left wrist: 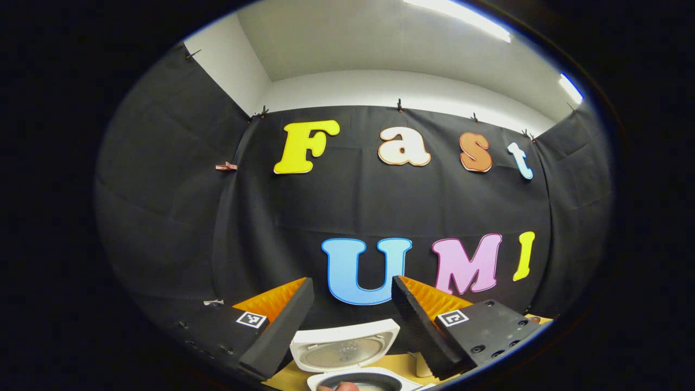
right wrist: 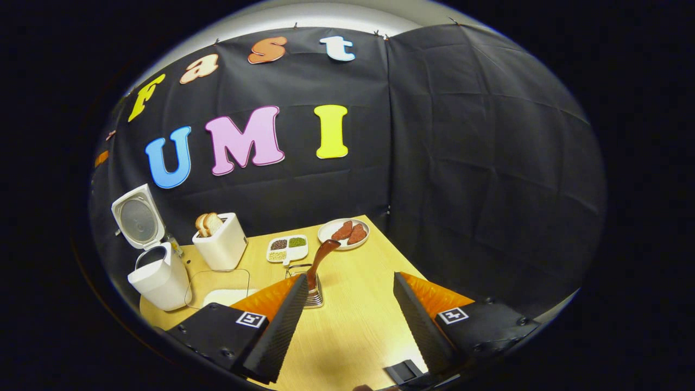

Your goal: Close the left gripper, press the button to open the rice cooker; take a wooden spoon from the chopstick holder with the right hand, scoop a spoonful of rice and pour it into the rice cooker, then put the wooden spoon back into the chopstick holder.

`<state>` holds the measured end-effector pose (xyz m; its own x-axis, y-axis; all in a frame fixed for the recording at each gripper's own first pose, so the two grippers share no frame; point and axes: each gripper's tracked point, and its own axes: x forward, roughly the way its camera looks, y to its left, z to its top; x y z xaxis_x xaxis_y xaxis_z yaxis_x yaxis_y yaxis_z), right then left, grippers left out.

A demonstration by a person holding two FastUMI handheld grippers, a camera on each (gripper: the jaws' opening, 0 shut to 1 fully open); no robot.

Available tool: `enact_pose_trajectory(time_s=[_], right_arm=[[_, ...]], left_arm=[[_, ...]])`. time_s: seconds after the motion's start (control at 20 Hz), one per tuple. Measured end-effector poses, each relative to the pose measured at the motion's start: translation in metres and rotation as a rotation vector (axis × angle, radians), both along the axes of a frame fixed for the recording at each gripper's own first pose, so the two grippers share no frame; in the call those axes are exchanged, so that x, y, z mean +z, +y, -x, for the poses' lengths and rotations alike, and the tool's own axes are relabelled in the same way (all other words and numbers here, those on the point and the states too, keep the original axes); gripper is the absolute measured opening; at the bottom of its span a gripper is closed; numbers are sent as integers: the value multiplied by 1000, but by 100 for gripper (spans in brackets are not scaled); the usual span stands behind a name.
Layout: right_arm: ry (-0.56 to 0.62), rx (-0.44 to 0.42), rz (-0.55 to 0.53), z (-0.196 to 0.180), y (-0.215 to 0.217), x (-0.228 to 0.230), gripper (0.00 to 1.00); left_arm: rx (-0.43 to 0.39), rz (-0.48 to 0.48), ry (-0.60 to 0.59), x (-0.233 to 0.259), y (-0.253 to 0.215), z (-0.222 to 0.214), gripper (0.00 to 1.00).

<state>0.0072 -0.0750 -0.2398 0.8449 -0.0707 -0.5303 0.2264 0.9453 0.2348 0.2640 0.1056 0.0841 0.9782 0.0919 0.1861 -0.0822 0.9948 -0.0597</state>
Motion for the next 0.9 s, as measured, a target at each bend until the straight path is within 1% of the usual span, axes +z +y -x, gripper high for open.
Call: enact_pose_trajectory(time_s=[0.1,0.15,0.2,0.25,0.45,0.55,0.65,0.7,0.8,0.9], right_arm=[[10,9,31,8,2,2,98],[18,10,33,11,5,3,99],[28,9,29,14,7,4,99],[32,2,30,16,8,4,99],[44,6,48,23,14,8,99],[53,8,58,25,15,11,99],[52,7,61,25,20,14,99],[52,10,59,26,23,15,99],[55,22,61,25,28,14,99],[60,36,68,23,31,13,99]], left_arm=[[-6,-2,3,-9,4,-24,98],[-10,-8,8,-14,6,-36,100],[-10,-16,16,-22,8,-48,100],[-8,-23,28,-30,10,-60,98],[25,-26,55,-55,17,-110,98],[31,-50,74,-70,13,-136,98],[89,-81,138,-95,16,-156,98],[119,-91,186,-110,1,-171,97],[145,-106,280,-140,0,-179,97],[157,-91,355,-163,-3,-179,97]])
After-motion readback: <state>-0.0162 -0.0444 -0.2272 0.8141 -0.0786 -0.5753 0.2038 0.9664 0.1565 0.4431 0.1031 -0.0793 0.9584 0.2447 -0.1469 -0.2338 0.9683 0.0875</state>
